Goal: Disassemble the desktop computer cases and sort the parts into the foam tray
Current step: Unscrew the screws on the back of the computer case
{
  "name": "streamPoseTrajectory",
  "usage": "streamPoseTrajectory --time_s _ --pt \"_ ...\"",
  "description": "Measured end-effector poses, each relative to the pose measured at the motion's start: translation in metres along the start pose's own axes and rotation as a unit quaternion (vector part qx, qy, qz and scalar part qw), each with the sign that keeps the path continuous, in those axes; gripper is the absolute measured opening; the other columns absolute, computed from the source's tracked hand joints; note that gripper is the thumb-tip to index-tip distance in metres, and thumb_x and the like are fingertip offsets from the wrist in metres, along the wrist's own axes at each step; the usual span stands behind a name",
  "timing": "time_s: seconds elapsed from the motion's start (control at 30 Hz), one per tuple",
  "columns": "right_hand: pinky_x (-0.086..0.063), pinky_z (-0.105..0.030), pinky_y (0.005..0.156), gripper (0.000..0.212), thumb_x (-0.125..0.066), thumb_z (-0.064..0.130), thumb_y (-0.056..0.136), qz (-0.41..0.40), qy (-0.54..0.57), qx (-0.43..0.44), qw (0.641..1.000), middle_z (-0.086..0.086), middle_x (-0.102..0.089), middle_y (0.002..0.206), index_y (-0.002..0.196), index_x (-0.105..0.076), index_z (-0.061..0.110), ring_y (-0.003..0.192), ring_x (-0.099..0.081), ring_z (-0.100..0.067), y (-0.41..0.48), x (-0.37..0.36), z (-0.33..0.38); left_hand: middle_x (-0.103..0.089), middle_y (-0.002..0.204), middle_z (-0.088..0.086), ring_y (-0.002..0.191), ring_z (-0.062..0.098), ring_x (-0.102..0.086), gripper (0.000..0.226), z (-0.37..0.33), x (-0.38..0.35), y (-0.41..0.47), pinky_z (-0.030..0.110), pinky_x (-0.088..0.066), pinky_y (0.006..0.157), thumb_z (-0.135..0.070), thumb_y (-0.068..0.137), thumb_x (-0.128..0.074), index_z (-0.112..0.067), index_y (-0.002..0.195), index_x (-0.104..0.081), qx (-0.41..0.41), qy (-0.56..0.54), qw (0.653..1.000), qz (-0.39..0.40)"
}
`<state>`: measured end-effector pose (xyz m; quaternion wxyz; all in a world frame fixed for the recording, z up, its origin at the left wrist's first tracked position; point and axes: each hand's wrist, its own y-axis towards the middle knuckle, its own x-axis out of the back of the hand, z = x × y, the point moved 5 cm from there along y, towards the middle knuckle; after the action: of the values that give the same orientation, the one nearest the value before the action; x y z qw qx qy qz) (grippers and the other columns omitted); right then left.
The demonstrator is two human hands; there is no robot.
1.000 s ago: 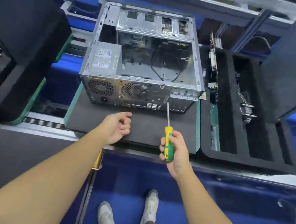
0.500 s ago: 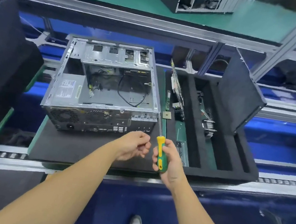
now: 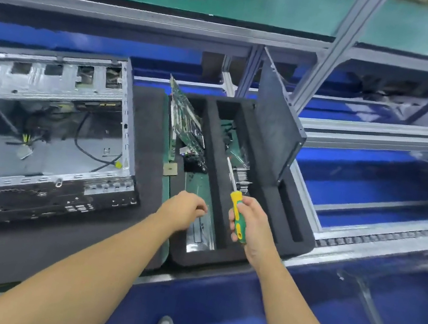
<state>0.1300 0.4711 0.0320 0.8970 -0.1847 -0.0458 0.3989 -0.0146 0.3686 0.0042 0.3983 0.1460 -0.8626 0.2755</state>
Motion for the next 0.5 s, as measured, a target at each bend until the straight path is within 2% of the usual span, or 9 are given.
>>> streamPoseTrajectory --time_s 0.1,0.23,0.27,0.37,0.4,0.5 --pt "-0.034 -0.028 0.044 0.012 -0.048 0.019 0.099 -0.004 0.014 -0.008 1.0 -0.003 -0.058 0.072 0.102 -0.06 0.02 0.057 -0.048 -0.015 0.009 -0.006 0.0 -0.072 0.113 0.001 0.096 0.019 -0.068 0.029 0.013 0.015 -0.007 0.033 -0.054 0.086 -0.019 0.105 -0.046 -0.022 0.123 -0.068 0.024 -0.031 0.998 -0.042" --pt "-0.035 -0.027 0.042 0.019 -0.052 0.03 0.09 0.031 0.079 -0.005 0.996 -0.005 -0.059 0.073 0.102 -0.065 0.024 0.056 -0.049 -0.015 0.013 -0.044 0.005 -0.075 0.081 -0.005 0.066 0.006 -0.071 0.025 0.021 0.04 -0.039 0.03 -0.058 0.076 -0.02 0.104 -0.045 -0.026 0.123 -0.06 -0.017 -0.128 0.992 -0.014" --pt "-0.035 -0.027 0.041 0.018 -0.053 0.03 0.088 0.049 0.092 -0.004 0.995 -0.005 -0.059 0.073 0.099 -0.067 0.026 0.055 -0.049 -0.015 0.012 -0.058 0.006 -0.075 0.081 -0.007 0.067 0.004 -0.07 0.025 0.023 0.049 -0.05 0.029 -0.057 0.076 -0.02 0.103 -0.046 -0.027 0.121 -0.061 -0.034 -0.121 0.992 -0.023" --pt "-0.032 -0.024 0.039 0.017 -0.054 0.03 0.087 0.117 0.156 -0.003 0.981 -0.006 -0.055 0.07 0.097 -0.065 0.021 0.053 -0.047 -0.015 0.0 -0.109 0.006 -0.071 0.098 -0.013 0.085 0.002 -0.061 0.033 0.036 0.08 -0.092 0.027 -0.05 0.086 -0.007 0.092 -0.048 -0.021 0.113 -0.069 -0.068 -0.086 0.99 -0.093" --pt "-0.032 -0.023 0.038 0.02 -0.054 0.03 0.087 0.142 0.176 -0.008 0.974 -0.005 -0.053 0.07 0.1 -0.065 0.019 0.052 -0.046 -0.015 -0.007 -0.128 0.005 -0.067 0.094 -0.016 0.087 0.003 -0.059 0.034 0.043 0.089 -0.108 0.025 -0.049 0.085 -0.003 0.089 -0.046 -0.018 0.108 -0.07 -0.07 -0.088 0.988 -0.105" --pt "-0.032 -0.022 0.038 0.032 -0.058 0.033 0.083 0.216 0.204 -0.03 0.954 -0.003 -0.051 0.068 0.106 -0.067 0.012 0.053 -0.045 -0.013 -0.035 -0.188 0.005 -0.062 0.068 -0.024 0.071 0.004 -0.063 0.031 0.069 0.116 -0.16 0.026 -0.051 0.073 0.0 0.084 -0.047 -0.016 0.093 -0.071 -0.061 -0.113 0.981 -0.145"
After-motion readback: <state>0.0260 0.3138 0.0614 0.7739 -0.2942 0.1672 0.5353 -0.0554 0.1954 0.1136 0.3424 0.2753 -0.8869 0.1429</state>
